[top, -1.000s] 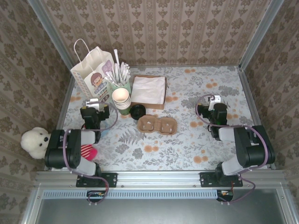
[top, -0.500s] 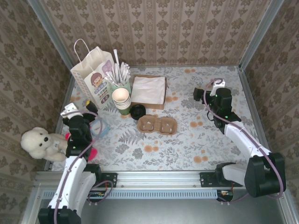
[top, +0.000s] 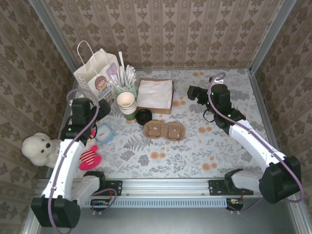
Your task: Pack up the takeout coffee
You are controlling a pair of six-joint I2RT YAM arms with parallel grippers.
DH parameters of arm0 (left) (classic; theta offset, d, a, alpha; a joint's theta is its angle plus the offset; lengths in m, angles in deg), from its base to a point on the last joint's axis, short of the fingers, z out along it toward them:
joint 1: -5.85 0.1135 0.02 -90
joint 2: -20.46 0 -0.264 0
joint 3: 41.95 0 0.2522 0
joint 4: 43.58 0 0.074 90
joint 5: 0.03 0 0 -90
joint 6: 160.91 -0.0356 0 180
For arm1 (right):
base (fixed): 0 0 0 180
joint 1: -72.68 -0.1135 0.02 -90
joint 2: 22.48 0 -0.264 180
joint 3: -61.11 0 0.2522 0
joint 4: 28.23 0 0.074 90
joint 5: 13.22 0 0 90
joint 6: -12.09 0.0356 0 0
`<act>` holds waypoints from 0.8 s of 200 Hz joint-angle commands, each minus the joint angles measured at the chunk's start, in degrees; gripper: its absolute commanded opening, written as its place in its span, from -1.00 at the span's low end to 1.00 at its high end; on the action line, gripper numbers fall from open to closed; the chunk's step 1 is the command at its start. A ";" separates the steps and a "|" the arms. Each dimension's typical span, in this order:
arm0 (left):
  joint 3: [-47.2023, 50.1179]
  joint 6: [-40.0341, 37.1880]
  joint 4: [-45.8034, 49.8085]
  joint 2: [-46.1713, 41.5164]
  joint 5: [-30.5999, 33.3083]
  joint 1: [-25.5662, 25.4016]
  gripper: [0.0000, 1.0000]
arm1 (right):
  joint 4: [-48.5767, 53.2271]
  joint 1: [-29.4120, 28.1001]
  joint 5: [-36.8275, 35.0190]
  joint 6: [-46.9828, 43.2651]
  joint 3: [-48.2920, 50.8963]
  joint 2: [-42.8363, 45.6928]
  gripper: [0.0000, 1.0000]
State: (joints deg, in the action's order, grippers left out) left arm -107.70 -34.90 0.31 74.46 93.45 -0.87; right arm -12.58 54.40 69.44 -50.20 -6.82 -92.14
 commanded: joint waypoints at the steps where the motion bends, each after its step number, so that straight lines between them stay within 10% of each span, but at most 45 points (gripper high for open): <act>1: -7.46 -2.62 12.16 4.01 -8.21 -1.40 0.92 | 12.13 -0.68 0.01 6.30 -3.82 -1.06 1.00; 160: -34.64 -12.84 23.27 35.10 0.27 -10.35 -0.10 | 20.89 -9.67 3.20 7.65 -12.83 -14.82 1.00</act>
State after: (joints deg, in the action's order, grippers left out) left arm -139.63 -45.59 21.69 108.05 92.97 -10.99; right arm 4.99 46.22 71.72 -41.31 -16.98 -105.46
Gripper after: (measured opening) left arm 0.482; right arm 0.999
